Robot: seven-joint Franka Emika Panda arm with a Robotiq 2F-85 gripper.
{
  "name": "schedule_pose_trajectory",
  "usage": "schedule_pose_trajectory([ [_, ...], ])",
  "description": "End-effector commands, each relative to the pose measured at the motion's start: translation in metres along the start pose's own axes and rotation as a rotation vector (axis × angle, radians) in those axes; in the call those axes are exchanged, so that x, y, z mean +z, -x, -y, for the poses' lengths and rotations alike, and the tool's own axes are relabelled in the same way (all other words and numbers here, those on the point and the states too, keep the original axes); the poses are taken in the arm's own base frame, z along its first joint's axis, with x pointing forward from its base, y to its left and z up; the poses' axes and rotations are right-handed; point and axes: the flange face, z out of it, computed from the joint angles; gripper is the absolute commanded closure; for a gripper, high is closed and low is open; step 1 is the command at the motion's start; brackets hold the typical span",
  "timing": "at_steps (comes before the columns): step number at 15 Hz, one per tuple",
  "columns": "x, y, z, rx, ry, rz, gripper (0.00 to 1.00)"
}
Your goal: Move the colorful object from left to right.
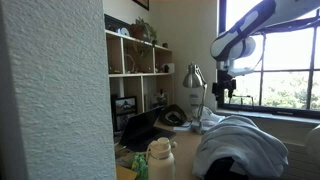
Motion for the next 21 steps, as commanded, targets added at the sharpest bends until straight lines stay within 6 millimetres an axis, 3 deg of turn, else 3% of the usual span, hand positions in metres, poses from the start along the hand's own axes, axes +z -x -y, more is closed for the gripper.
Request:
schedule_pose_trajectory([
  [1,-0.001,0.000,0.000,0.000,0.000,0.001,0.00],
  [8,-0.001,0.000,0.000,0.000,0.000,0.001,0.00],
  [10,-0.004,-0.015,0.017,-0.087,0.010,0.003,0.00],
  [12,-0.004,-0.034,0.046,-0.221,0.016,0.010,0.00],
  [16,0.001,-0.072,0.129,-0.446,-0.008,-0.002,0.00],
  [21,0.028,-0.086,0.225,-0.736,-0.073,0.017,0.00],
])
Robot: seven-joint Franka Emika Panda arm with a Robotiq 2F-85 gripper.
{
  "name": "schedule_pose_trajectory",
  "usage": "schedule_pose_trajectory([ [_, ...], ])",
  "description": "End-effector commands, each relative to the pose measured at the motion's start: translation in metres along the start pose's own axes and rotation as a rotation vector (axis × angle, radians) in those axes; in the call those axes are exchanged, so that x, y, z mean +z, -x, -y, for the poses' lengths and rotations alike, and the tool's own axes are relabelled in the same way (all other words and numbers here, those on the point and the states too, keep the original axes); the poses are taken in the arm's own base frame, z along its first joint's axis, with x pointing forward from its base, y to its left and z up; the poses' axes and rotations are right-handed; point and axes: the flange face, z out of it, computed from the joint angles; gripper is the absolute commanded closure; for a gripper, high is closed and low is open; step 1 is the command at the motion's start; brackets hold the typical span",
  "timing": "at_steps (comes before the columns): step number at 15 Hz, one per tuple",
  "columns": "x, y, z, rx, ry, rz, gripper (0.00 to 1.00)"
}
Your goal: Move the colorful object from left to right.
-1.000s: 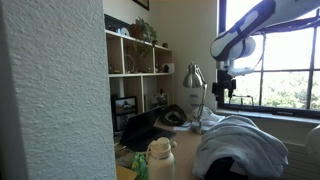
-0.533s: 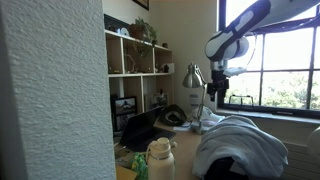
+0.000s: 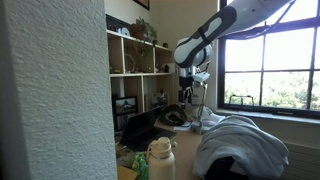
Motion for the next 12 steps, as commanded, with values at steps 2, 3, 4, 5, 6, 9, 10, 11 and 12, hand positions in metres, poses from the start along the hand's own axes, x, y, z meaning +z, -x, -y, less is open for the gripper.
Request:
schedule_pose_trajectory([
  [2,0.028,-0.040,0.041,-0.255,-0.075,0.002,0.00],
  [3,0.040,-0.043,0.051,-0.311,-0.094,0.002,0.00],
  [4,0.051,-0.045,0.062,-0.363,-0.123,0.000,0.00],
  [5,0.061,-0.047,0.070,-0.417,-0.146,-0.002,0.00],
  [6,0.071,-0.048,0.078,-0.471,-0.169,-0.008,0.00],
  [9,0.102,-0.052,0.099,-0.581,-0.216,-0.039,0.00],
  [10,0.111,-0.053,0.104,-0.606,-0.232,-0.050,0.00],
  [11,0.122,-0.054,0.109,-0.631,-0.249,-0.060,0.00],
  [12,0.132,-0.055,0.114,-0.652,-0.262,-0.065,0.00],
])
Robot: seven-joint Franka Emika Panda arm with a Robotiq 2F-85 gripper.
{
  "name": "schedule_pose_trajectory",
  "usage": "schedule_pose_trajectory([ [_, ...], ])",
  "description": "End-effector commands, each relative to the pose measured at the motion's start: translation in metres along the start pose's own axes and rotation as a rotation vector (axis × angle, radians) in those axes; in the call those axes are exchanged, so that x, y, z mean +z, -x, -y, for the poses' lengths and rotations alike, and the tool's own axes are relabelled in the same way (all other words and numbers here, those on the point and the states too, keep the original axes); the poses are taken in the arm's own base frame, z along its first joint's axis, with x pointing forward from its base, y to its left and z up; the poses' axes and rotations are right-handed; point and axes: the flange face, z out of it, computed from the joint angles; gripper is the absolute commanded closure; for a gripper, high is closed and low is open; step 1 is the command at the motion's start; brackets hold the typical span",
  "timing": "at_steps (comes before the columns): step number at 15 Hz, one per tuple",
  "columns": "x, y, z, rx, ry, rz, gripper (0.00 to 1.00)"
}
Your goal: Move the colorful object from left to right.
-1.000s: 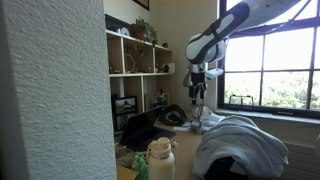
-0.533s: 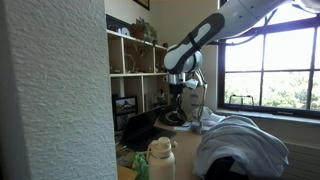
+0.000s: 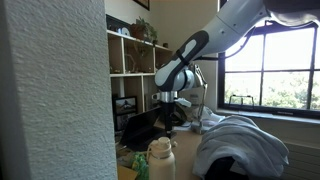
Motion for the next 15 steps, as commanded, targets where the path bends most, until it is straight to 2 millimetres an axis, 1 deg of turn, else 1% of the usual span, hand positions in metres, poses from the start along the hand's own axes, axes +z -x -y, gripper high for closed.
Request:
schedule_pose_trajectory([
  [1,0.035,-0.005,0.004,-0.081,-0.031,-0.042,0.00],
  [4,0.062,-0.012,0.003,-0.114,-0.055,-0.063,0.00],
  [6,0.075,-0.018,0.003,-0.129,-0.060,-0.082,0.00],
  [11,0.092,-0.031,-0.003,-0.142,-0.049,-0.108,0.00],
  [15,0.096,-0.036,-0.014,-0.133,-0.046,-0.121,0.00],
])
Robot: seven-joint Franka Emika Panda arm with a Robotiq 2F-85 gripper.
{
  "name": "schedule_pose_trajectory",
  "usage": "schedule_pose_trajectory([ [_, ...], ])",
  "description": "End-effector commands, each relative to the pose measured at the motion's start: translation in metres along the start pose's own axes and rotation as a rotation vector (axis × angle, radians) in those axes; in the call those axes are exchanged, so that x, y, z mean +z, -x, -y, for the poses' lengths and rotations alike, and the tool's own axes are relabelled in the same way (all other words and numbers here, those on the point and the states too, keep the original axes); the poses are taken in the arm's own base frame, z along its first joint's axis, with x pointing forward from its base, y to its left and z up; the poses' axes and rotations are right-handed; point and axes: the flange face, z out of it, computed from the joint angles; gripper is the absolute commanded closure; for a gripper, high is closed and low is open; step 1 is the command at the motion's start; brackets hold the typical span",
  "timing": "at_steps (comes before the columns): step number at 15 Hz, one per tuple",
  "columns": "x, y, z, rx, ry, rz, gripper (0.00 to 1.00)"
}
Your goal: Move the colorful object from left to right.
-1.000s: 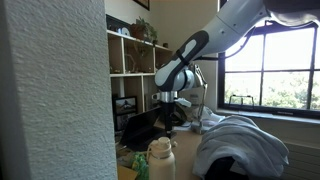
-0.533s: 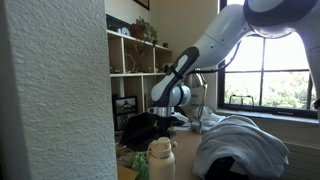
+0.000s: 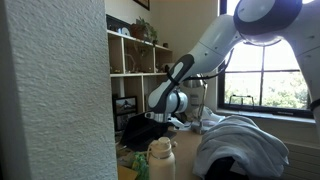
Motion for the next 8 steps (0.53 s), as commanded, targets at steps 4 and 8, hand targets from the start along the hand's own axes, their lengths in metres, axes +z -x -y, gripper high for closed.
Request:
schedule_pose_trajectory([
  [4,0.002,-0.004,-0.028,0.002,0.017,-0.041,0.00],
  [8,0.015,-0.003,-0.039,0.005,0.006,-0.034,0.00],
])
